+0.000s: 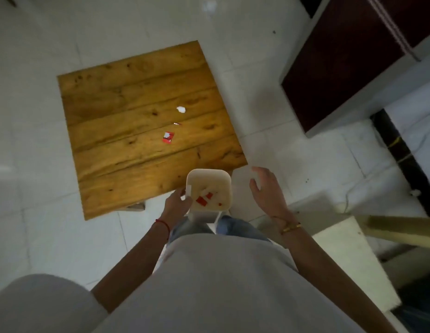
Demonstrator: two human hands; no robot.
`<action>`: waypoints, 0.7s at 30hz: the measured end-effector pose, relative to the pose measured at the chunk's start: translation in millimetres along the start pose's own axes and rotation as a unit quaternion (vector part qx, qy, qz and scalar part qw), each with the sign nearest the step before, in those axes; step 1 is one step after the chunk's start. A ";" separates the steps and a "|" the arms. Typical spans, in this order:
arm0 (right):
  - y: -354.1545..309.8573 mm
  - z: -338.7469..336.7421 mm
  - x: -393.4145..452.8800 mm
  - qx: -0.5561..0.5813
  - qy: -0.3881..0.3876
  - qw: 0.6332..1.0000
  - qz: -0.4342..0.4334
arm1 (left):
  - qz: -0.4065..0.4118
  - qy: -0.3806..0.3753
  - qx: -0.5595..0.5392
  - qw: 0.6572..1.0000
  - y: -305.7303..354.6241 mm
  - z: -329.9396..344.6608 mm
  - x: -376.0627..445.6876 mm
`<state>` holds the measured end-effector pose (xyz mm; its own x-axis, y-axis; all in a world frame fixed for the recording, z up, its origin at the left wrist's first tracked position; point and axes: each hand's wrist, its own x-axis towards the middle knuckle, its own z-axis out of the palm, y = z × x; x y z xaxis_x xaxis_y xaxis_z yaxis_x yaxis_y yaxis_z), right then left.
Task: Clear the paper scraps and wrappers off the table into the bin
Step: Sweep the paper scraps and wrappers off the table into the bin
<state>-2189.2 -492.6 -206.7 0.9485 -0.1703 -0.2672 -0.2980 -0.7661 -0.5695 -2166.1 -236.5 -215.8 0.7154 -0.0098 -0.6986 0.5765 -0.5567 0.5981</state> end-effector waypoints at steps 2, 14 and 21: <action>3.1 -3.1 18.5 -0.003 -0.012 1.000 -0.024 | -0.017 0.018 -0.031 0.999 0.6 8.8 1.4; 1.7 31.1 92.5 -0.036 -0.102 0.988 -0.111 | -0.095 0.062 -0.104 0.988 -17.3 44.5 22.8; -20.5 82.0 148.6 -0.081 -0.158 0.972 -0.157 | -0.126 0.070 -0.118 0.982 -49.5 57.5 60.1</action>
<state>-2051.0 -451.3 -298.5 0.9017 0.2661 -0.3407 0.0450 -0.8415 -0.5383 -2174.3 -257.3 -309.9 0.5757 0.2280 -0.7853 0.8061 -0.3189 0.4984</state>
